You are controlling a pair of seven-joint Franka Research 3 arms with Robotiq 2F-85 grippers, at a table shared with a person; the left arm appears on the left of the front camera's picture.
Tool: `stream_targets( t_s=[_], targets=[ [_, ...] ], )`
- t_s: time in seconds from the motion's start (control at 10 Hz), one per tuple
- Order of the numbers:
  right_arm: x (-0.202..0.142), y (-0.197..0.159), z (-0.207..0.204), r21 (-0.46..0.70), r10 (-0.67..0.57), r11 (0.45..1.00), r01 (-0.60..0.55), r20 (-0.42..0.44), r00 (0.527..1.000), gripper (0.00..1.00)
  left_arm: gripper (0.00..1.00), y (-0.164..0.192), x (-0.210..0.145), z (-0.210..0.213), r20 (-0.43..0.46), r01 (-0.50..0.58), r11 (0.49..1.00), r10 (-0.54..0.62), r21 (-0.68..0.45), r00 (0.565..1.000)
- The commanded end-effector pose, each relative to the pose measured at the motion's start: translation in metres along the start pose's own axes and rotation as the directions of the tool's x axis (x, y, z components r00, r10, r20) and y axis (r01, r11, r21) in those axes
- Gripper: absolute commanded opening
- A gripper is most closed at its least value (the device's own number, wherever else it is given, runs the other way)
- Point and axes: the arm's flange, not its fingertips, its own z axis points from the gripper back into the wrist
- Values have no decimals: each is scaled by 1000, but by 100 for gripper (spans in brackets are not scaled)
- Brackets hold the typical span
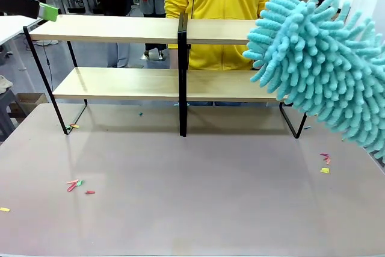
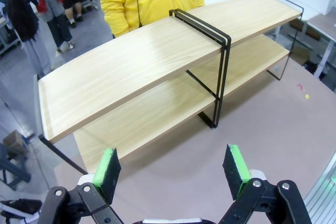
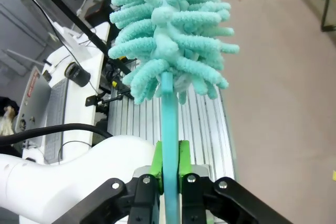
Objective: Clean the shelves.
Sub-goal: Place the Duster on the table.
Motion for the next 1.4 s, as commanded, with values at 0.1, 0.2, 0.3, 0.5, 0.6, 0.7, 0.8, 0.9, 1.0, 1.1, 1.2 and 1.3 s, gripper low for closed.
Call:
stream_targets(
  t_s=[0.1, 0.2, 0.3, 0.5, 0.6, 0.7, 0.8, 0.9, 1.0, 1.1, 1.2, 1.3],
  targets=[
    [12, -82, -69, 116, -43, 992, 58, -125, 991, 12, 100, -1, -3, -1, 5, -8, 1000, 8, 4, 1000],
    [3, -102, -84, 72, -112, 989, 127, -177, 978, 12, 100, 0, 0, 0, 0, -1, 1000, 1, 0, 1000],
    [-4, -124, -101, 7, -163, 986, 168, -215, 963, 12, 100, 13, -18, 11, -168, -134, 957, 92, -258, 981],
    [-13, -158, -121, -124, -221, 972, 197, -226, 949, 12, 100, 59, -139, -17, -657, -740, 590, 424, -322, 624],
    [-19, -169, -121, -170, -247, 962, 214, -206, 947, 12, 100, 57, -199, -24, -744, -877, 327, 471, -352, 475],
    [-25, -175, -118, -220, -272, 948, 230, -182, 945, 12, 100, 46, -247, -26, -796, -954, 153, 526, -259, 301],
    [-28, -178, -114, -248, -295, 936, 250, -166, 941, 12, 100, 42, -266, -26, -787, -974, 53, 581, -219, 209],
    [-20, -152, -92, -182, -278, 947, 263, -64, 958, 12, 100, 54, -264, -26, -776, -950, 314, 597, -7, 203],
    [-11, -202, -85, -211, -262, 953, 215, -224, 939, 12, 100, 115, -178, -29, -422, -590, 580, 413, -561, 807],
    [-12, -199, -78, -214, -274, 948, 235, -180, 945, 12, 100, 115, -178, -29, -422, -590, 580, 413, -561, 807],
    [-8, -212, -94, -93, -260, 966, 243, -336, 905, 12, 100, 132, -222, -29, -529, -721, 514, 492, -465, 692],
    [-15, -236, -109, -37, -281, 957, 289, -386, 879, 12, 100, 114, -216, -60, -622, -753, 392, 425, -528, 658]
  ],
)
